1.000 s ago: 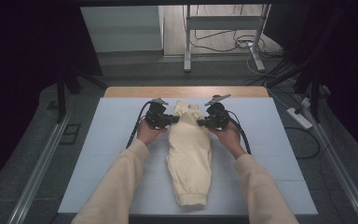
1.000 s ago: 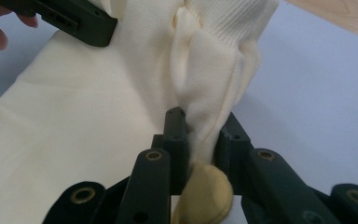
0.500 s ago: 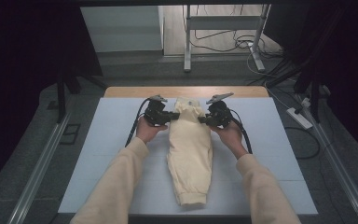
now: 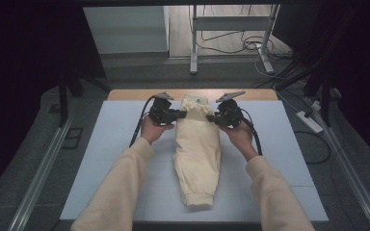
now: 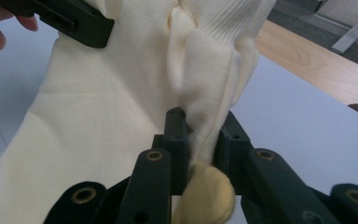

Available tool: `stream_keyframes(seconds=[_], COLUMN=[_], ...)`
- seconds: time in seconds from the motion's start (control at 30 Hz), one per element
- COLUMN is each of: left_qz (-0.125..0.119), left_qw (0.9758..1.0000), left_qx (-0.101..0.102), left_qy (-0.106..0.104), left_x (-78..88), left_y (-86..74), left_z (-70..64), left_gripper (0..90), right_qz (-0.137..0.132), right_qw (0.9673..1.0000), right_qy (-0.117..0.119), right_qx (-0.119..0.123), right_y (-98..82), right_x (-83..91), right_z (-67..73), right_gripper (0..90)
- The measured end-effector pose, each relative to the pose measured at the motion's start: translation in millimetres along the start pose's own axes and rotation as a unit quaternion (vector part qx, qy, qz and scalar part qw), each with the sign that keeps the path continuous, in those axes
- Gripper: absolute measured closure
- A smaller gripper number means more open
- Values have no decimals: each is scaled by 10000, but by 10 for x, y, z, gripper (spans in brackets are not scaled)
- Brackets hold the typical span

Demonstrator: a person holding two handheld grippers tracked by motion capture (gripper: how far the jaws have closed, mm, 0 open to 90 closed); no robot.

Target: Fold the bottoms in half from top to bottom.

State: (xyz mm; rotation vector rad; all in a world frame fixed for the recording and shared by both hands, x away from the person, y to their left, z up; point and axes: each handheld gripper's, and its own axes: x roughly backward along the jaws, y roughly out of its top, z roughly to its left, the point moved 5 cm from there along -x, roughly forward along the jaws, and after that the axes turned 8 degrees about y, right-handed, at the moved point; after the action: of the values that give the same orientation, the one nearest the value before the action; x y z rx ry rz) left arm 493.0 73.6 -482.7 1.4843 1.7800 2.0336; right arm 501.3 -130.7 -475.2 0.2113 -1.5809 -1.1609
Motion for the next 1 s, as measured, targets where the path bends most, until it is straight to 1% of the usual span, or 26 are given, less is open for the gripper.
stream_keyframes(seconds=[0.07,0.17,0.23,0.27,0.33,0.5,0.57,0.63,0.73,0.8,0.87,0.93,1.0], left_qz=[-47,-205,-266,-274,-216,-107,-125,-143,-208,-318,-431,-467,-421], left_qw=[10000,9997,9995,9995,9996,9999,9998,9998,9996,9991,9984,9980,9981], left_qx=[-25,-70,-115,-124,-125,-80,-76,-47,-105,-164,-208,-258,-283], left_qy=[28,87,114,113,102,95,112,111,175,242,304,348,339], left_x=[39,142,187,190,168,82,70,71,123,190,255,277,263], left_y=[88,258,320,324,296,217,235,292,465,613,730,775,759], left_z=[22,38,30,24,18,42,69,110,191,233,246,238,225], left_gripper=[825,825,825,824,825,825,826,827,827,827,828,828,827], right_qz=[-30,-182,-270,-288,-263,-186,-183,-201,-288,-453,-595,-676,-632], right_qw=[10000,9996,9992,9991,9991,9994,9995,9993,9990,9982,9971,9962,9962], right_qy=[-44,-159,-232,-240,-248,-249,-248,-274,-323,-369,-435,-510,-557], right_qx=[75,153,192,202,211,127,108,126,128,137,167,212,239], right_y=[46,218,303,321,310,204,199,237,371,515,654,737,738], right_x=[16,109,171,184,184,105,82,73,87,139,199,236,235], right_z=[-10,-26,-23,-20,-19,-30,-48,-83,-153,-198,-223,-228,-233], right_gripper=[769,769,768,769,768,769,769,770,770,772,772,772,772])
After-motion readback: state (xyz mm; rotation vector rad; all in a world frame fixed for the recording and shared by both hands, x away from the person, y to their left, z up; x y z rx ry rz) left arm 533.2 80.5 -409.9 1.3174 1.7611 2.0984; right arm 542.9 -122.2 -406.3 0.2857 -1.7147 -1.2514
